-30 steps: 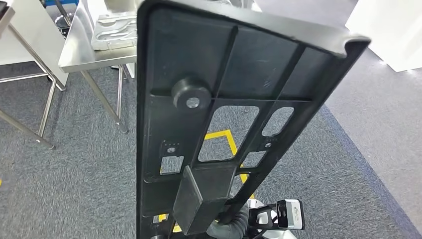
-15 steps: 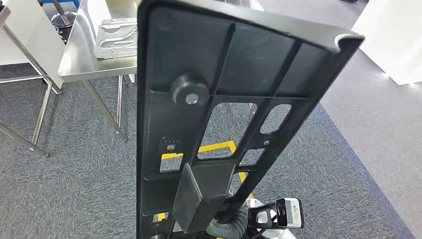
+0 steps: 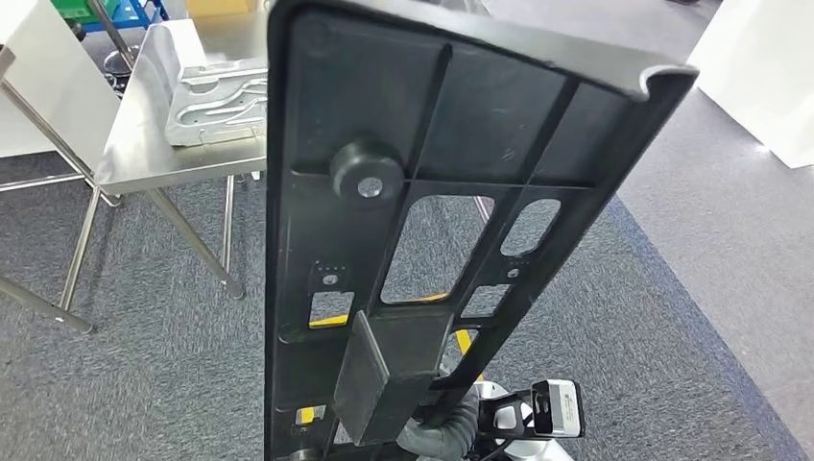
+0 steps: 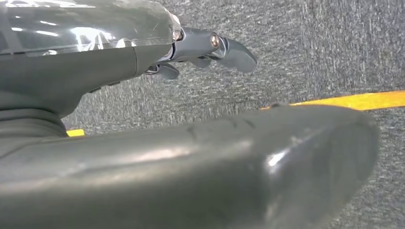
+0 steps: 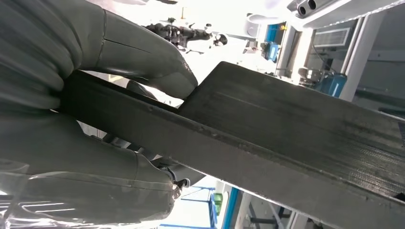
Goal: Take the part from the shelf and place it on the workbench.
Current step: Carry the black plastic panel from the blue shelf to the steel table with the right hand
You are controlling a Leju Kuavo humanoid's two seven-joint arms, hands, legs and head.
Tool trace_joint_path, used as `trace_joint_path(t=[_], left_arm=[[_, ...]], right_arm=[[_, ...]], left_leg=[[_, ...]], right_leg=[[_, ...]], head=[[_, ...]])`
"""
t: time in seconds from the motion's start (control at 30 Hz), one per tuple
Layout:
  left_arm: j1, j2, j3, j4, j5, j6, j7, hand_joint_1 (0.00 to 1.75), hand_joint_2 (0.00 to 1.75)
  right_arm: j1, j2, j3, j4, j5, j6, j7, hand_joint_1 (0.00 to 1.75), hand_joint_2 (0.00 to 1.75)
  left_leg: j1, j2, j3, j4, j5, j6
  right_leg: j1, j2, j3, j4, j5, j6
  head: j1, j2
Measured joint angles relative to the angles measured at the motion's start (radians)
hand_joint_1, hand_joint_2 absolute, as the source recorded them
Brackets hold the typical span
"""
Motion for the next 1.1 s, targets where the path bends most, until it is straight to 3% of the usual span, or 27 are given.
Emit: trace_joint_path(t=[0.03, 0.13, 0.2, 0.27, 0.37, 0.43, 0.47, 0.5, 0.57, 0.63, 0.67, 0.7, 0.73, 0.8, 0.83, 0.87, 0.93, 1.0, 1.03, 1.1], left_arm=[[0.002, 0.0, 0.0, 0.0, 0.0, 0.0, -0.001, 0.0, 0.0], [0.004, 0.002, 0.0, 0.0, 0.0, -0.001, -0.006, 0.0, 0.0], [0.005, 0.004, 0.0, 0.0, 0.0, -0.002, -0.007, 0.0, 0.0], [0.006, 0.005, 0.0, 0.0, 0.0, -0.002, -0.007, 0.0, 0.0], [0.005, 0.006, -0.001, 0.0, 0.0, -0.002, -0.006, 0.0, 0.0], [0.005, 0.008, -0.001, 0.0, 0.0, -0.002, -0.006, 0.0, 0.0], [0.005, 0.008, -0.001, 0.0, 0.0, -0.002, -0.005, 0.0, 0.0], [0.005, 0.008, -0.001, 0.0, 0.0, -0.001, -0.005, 0.0, 0.0], [0.004, 0.008, -0.001, 0.0, 0.0, 0.001, -0.004, 0.0, 0.0], [0.009, 0.008, -0.001, 0.0, 0.0, 0.002, -0.004, 0.0, 0.0], [0.011, 0.008, -0.001, 0.0, 0.0, 0.001, -0.004, 0.0, 0.0], [0.012, 0.008, -0.001, 0.0, 0.0, 0.0, -0.004, 0.0, 0.0], [0.012, 0.008, -0.002, 0.0, 0.0, -0.001, -0.005, 0.0, 0.0], [0.011, 0.009, -0.003, 0.0, 0.0, -0.005, -0.006, 0.0, 0.0], [0.009, 0.01, -0.004, 0.0, 0.0, -0.006, -0.007, 0.0, 0.0], [0.006, 0.01, -0.005, 0.0, 0.0, -0.008, -0.008, 0.0, 0.0], [-0.005, 0.008, -0.006, 0.0, 0.0, -0.009, -0.008, 0.0, 0.0], [-0.01, 0.007, -0.006, 0.0, 0.0, -0.01, -0.007, 0.0, 0.0], [-0.009, 0.006, -0.006, 0.0, 0.0, -0.009, -0.007, 0.0, 0.0], [-0.003, 0.007, -0.007, 0.0, 0.0, -0.009, -0.007, 0.0, 0.0]], right_arm=[[0.0, 0.0, 0.0, 0.001, -0.001, -0.004, 0.0, 1.75, 1.75], [-0.001, 0.0, 0.0, 0.003, -0.003, -0.013, 0.0, 1.75, 1.75], [-0.002, 0.0, 0.0, 0.003, -0.003, -0.014, 0.0, 1.75, 1.75], [-0.002, 0.0, 0.0, 0.003, -0.003, -0.015, 0.0, 1.75, 1.75], [-0.001, 0.0, 0.0, 0.003, -0.003, -0.017, 0.0, 1.75, 1.75], [-0.003, 0.0, 0.001, 0.0, -0.005, -0.02, 0.0, 1.75, 1.75], [-0.004, 0.001, 0.001, -0.002, -0.006, -0.02, 0.0, 1.75, 1.75], [-0.004, 0.001, 0.001, -0.003, -0.006, -0.019, 0.0, 1.75, 1.75], [0.001, 0.002, 0.001, -0.003, -0.004, -0.019, 0.0, 1.75, 1.75], [0.007, 0.002, 0.001, -0.003, -0.002, -0.022, 0.0, 1.75, 1.75], [0.01, 0.002, 0.001, -0.003, 0.0, -0.023, 0.0, 1.75, 1.75], [0.014, 0.002, 0.001, -0.003, 0.002, -0.023, 0.0, 1.75, 1.75], [0.019, 0.002, 0.001, -0.003, 0.005, -0.024, 0.0, 1.75, 1.75], [0.028, 0.003, 0.002, -0.005, 0.012, -0.025, 0.0, 1.75, 1.75], [0.031, 0.004, 0.002, -0.008, 0.016, -0.025, 0.0, 1.75, 1.75], [0.032, 0.006, 0.002, -0.013, 0.018, -0.025, 0.0, 1.75, 1.75], [0.029, 0.012, 0.002, -0.022, 0.018, -0.025, 0.0, 1.75, 1.75], [0.029, 0.016, 0.002, -0.025, 0.019, -0.025, 0.0, 1.75, 1.75], [0.03, 0.017, 0.002, -0.025, 0.019, -0.024, 0.0, 1.75, 1.75], [0.031, 0.017, 0.002, -0.024, 0.019, -0.024, 0.0, 1.75, 1.75]], left_leg=[[0.0, 0.0, -0.01, -0.016, 0.011, 0.001], [-0.005, 0.004, 0.028, -0.188, 0.134, 0.02], [-0.011, 0.007, 0.045, -0.256, 0.185, 0.031], [-0.012, 0.007, 0.045, -0.258, 0.183, 0.031], [-0.016, 0.006, 0.054, -0.262, 0.146, 0.036], [-0.012, 0.003, 0.098, -0.289, 0.132, 0.051], [-0.008, 0.002, 0.122, -0.302, 0.133, 0.058], [-0.005, 0.001, 0.142, -0.308, 0.13, 0.062], [-0.004, 0.0, 0.161, -0.308, 0.112, 0.062], [0.0, -0.002, 0.188, -0.308, 0.086, 0.057], [0.003, -0.002, 0.206, -0.308, 0.072, 0.052], [0.006, -0.002, 0.223, -0.308, 0.056, 0.047], [0.007, -0.002, 0.241, -0.307, 0.039, 0.042], [0.007, -0.001, 0.269, -0.309, 0.007, 0.026], [0.007, 0.0, 0.281, -0.307, -0.001, 0.017], [0.008, 0.001, 0.285, -0.298, 0.002, 0.008], [0.011, 0.002, 0.259, -0.225, 0.032, -0.004], [0.013, 0.003, 0.174, -0.096, 0.043, -0.009], [0.012, 0.003, 0.122, -0.037, 0.021, -0.01], [0.011, 0.003, 0.036, 0.021, -0.059, -0.009]], right_leg=[[0.0, 0.001, 0.012, 0.0, -0.01, 0.001], [0.0, -0.002, 0.053, -0.001, -0.039, 0.006], [0.0, -0.004, 0.067, -0.001, -0.05, 0.008], [0.001, -0.004, 0.071, 0.0, -0.052, 0.009], [0.001, -0.002, 0.078, -0.002, -0.053, 0.02], [0.001, -0.003, 0.089, 0.025, -0.054, 0.036], [0.0, -0.004, 0.079, 0.063, -0.057, 0.043], [-0.001, -0.004, 0.05, 0.116, -0.071, 0.048], [-0.006, -0.004, -0.041, 0.222, -0.123, 0.057], [-0.011, -0.005, -0.105, 0.245, -0.165, 0.065], [-0.014, -0.005, -0.116, 0.214, -0.156, 0.069], [-0.018, -0.007, -0.118, 0.162, -0.116, 0.074], [-0.021, -0.013, -0.115, 0.108, -0.05, 0.078], [-0.02, -0.022, -0.104, 0.049, 0.046, 0.065], [-0.017, -0.023, -0.098, 0.044, 0.061, 0.053], [-0.014, -0.019, -0.089, 0.045, 0.05, 0.039], [-0.014, -0.013, -0.066, 0.039, 0.035, 0.022], [-0.015, -0.012, -0.038, 0.03, 0.016, 0.01], [-0.014, -0.01, -0.023, 0.026, 0.005, 0.007], [-0.011, -0.005, 0.011, 0.02, -0.02, 0.003]], head=[[0.0, 0.0], [0.0, 0.0], [0.0, 0.0], [0.0, 0.0], [0.0, 0.0], [0.0, 0.0], [0.0, 0.0], [0.0, 0.0], [0.0, 0.0], [0.0, 0.0], [0.0, 0.0], [0.0, 0.0], [0.0, 0.0], [0.0, 0.0], [0.0, 0.0], [0.0, 0.0], [0.0, 0.0], [-0.001, 0.0], [-0.001, 0.0], [-0.001, 0.0]])
